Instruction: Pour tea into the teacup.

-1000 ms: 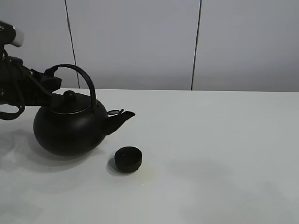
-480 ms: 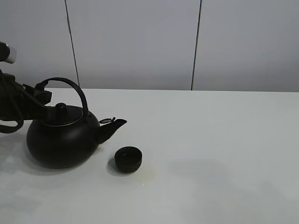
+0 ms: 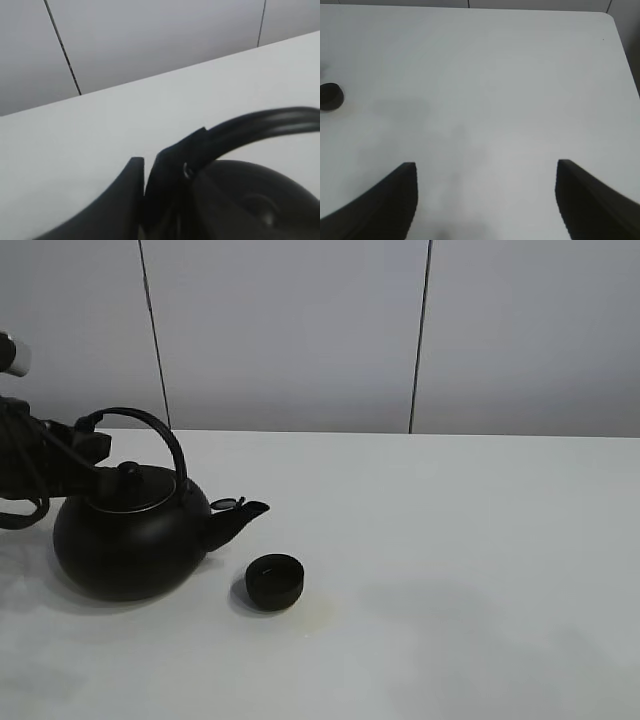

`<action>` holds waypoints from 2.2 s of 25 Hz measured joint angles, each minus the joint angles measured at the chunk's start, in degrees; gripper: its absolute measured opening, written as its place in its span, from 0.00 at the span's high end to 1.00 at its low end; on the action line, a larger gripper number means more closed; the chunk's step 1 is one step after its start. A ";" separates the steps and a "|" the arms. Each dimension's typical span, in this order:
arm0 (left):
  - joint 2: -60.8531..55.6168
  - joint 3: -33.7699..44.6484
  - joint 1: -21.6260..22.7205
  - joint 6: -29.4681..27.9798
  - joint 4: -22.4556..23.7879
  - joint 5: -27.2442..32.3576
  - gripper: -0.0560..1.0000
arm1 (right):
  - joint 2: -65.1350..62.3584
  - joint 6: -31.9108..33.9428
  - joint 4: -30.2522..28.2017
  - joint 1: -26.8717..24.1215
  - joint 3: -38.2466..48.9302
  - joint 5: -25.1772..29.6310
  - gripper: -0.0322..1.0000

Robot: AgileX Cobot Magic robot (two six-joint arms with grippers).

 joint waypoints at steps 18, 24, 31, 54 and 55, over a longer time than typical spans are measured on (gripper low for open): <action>-1.97 9.17 -2.64 -1.13 0.38 -9.18 0.41 | 0.00 0.00 0.00 0.00 0.00 0.00 0.46; -11.44 10.21 -4.00 -1.03 -1.05 -3.33 0.41 | 0.00 0.00 0.00 0.00 0.00 0.00 0.46; -29.83 1.33 -4.05 -3.97 -1.09 32.67 0.35 | 0.00 0.00 0.00 0.00 0.00 -0.05 0.46; -67.99 -25.01 18.57 -6.91 3.64 84.05 0.29 | 0.00 0.00 0.00 0.00 0.00 -0.06 0.46; -71.48 -24.31 18.57 -6.99 2.80 86.39 0.29 | 0.00 0.00 0.00 0.00 0.00 -0.11 0.46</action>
